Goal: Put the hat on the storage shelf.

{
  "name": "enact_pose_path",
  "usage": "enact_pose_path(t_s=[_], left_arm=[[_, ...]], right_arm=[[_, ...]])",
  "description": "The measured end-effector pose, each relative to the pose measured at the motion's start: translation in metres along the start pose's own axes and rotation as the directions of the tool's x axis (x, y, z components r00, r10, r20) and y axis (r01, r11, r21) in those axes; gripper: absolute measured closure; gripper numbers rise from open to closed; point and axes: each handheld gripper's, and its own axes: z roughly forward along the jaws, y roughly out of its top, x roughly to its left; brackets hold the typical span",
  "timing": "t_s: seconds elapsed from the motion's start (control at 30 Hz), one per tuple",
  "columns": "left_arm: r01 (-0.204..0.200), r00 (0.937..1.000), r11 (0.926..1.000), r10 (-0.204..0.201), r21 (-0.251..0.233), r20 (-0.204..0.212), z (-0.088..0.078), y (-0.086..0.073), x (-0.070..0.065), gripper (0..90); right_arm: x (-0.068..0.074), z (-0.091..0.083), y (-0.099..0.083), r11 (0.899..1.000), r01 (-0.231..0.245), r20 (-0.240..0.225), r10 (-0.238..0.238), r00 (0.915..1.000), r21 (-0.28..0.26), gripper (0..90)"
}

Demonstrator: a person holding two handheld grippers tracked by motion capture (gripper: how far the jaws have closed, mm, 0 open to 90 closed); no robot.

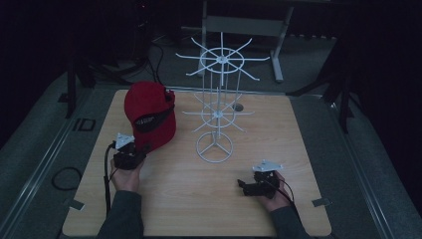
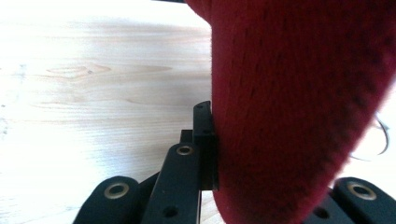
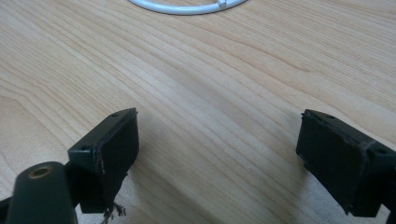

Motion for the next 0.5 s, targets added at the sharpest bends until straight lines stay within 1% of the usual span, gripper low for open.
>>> enact_pose_path(t_s=[0.03, 0.17, 0.23, 0.3, 0.5], left_arm=[[-0.001, 1.0000, 1.0000, 0.001, -0.001, 0.000, -0.001, 0.001, 0.000, 85.8], [0.012, 0.9999, 0.9995, -0.012, -0.028, 0.004, -0.006, 0.006, -0.001, 85.7], [0.007, 1.0000, 0.9994, -0.006, -0.034, 0.006, -0.008, 0.009, -0.003, 85.7], [-0.008, 0.9999, 0.9992, 0.008, -0.039, 0.006, -0.011, 0.012, -0.005, 85.7], [-0.025, 0.9996, 0.9979, 0.025, -0.061, 0.013, -0.021, 0.021, -0.010, 85.7]], right_arm=[[0.000, 0.000, 0.000, 1.000, 0.000, 0.000, 0.000, 1.0000, 0.000, 12.9], [0.000, 0.000, 0.000, 1.000, 0.000, 0.000, 0.000, 1.0000, -0.001, 12.9], [0.000, 0.000, 0.000, 1.000, 0.000, 0.000, 0.000, 1.0000, 0.000, 12.9], [0.000, 0.000, 0.000, 1.000, -0.002, 0.000, 0.002, 1.0000, -0.002, 12.9], [0.000, 0.000, 0.000, 1.000, 0.000, 0.000, 0.000, 1.0000, -0.002, 12.9]])
